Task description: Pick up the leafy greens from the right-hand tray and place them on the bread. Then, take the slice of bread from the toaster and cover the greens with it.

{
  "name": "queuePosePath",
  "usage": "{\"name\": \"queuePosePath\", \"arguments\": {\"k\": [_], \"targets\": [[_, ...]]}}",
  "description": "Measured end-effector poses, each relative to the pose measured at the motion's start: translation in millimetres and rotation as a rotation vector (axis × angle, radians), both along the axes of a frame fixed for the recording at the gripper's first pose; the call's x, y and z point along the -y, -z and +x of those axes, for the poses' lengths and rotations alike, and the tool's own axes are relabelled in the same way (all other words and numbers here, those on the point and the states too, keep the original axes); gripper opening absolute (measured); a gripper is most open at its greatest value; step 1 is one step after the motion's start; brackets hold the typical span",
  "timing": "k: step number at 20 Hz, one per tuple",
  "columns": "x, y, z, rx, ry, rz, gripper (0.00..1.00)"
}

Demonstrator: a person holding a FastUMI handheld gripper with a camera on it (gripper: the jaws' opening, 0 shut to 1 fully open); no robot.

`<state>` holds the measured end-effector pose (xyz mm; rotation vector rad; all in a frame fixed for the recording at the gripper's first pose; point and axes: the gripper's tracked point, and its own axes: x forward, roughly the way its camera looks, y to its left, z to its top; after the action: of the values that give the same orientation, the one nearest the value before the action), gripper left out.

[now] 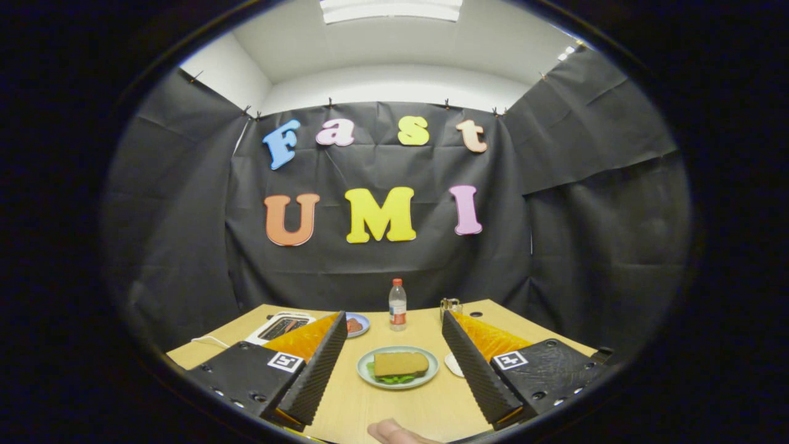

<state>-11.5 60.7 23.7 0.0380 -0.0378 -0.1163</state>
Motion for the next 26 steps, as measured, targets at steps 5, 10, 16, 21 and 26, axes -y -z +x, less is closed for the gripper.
{"name": "queuePosePath", "arguments": {"k": [5, 10, 16, 21, 26], "targets": [[-16.5, -1.7, -30.7, 0.011, -0.032, -0.026, 0.96], [-22.0, -9.0, -43.6, 0.015, -0.028, -0.051, 0.96], [-12.6, -5.5, -40.5, -0.008, 0.005, -0.024, 0.95], [-10.7, -1.9, -38.6, -0.022, 0.004, -0.011, 0.95], [-11.6, 0.3, -43.8, -0.025, -0.006, -0.013, 0.95]]}}
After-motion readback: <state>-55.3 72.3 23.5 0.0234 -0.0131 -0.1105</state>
